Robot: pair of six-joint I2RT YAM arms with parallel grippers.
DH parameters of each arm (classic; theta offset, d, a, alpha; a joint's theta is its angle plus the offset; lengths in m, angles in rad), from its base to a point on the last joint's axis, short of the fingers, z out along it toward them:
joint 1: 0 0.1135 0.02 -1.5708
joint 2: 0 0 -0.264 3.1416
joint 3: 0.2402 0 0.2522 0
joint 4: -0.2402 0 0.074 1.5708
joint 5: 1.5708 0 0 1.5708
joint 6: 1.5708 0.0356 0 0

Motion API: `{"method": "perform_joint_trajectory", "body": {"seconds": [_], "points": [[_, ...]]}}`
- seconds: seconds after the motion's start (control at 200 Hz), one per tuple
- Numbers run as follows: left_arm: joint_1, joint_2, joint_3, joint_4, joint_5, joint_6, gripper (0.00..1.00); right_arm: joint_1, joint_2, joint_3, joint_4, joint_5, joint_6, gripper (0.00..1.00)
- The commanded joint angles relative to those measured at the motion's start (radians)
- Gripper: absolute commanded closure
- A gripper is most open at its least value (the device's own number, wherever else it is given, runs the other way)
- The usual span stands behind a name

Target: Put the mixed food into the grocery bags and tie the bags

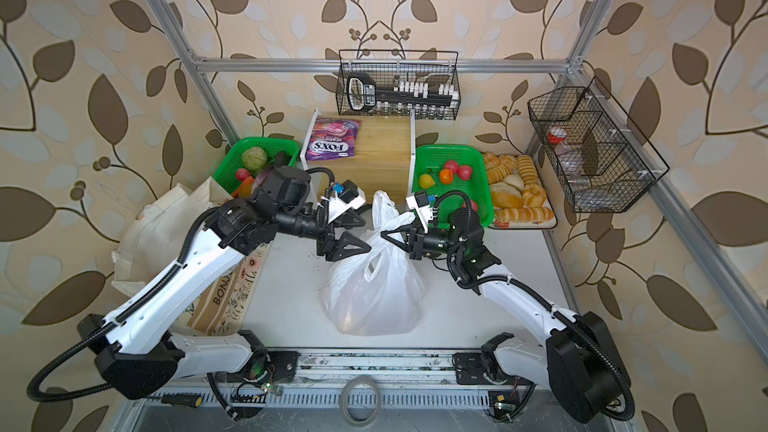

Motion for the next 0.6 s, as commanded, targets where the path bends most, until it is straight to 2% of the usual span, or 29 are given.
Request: {"method": "perform_joint_trajectory", "body": {"seconds": [0.0, 0.145, 0.235, 0.28, 0.45, 0.505, 0.595], "points": [[-0.009, -0.029, -0.011, 0.214, -0.220, -0.270, 0.15, 0.002, -0.018, -0.006, -0.020, 0.019, -0.027, 0.98], [-0.009, 0.048, 0.051, 0.262, -0.239, -0.491, 0.12, 0.016, -0.021, 0.007, -0.064, 0.024, -0.059, 0.98], [-0.009, 0.106, 0.088, 0.253, -0.277, -0.579, 0.10, 0.023, -0.023, 0.011, -0.086, 0.029, -0.072, 0.97], [-0.009, 0.128, 0.103, 0.247, -0.300, -0.607, 0.01, 0.024, -0.026, 0.011, -0.087, 0.030, -0.074, 0.97], [-0.011, 0.181, 0.137, 0.244, -0.264, -0.634, 0.01, 0.026, -0.033, 0.014, -0.105, 0.035, -0.084, 0.97], [-0.012, 0.195, 0.143, 0.242, -0.243, -0.634, 0.04, 0.027, -0.034, 0.016, -0.109, 0.035, -0.088, 0.97], [-0.014, 0.217, 0.159, 0.208, -0.225, -0.635, 0.17, 0.026, -0.035, 0.016, -0.115, 0.038, -0.091, 0.96]]}}
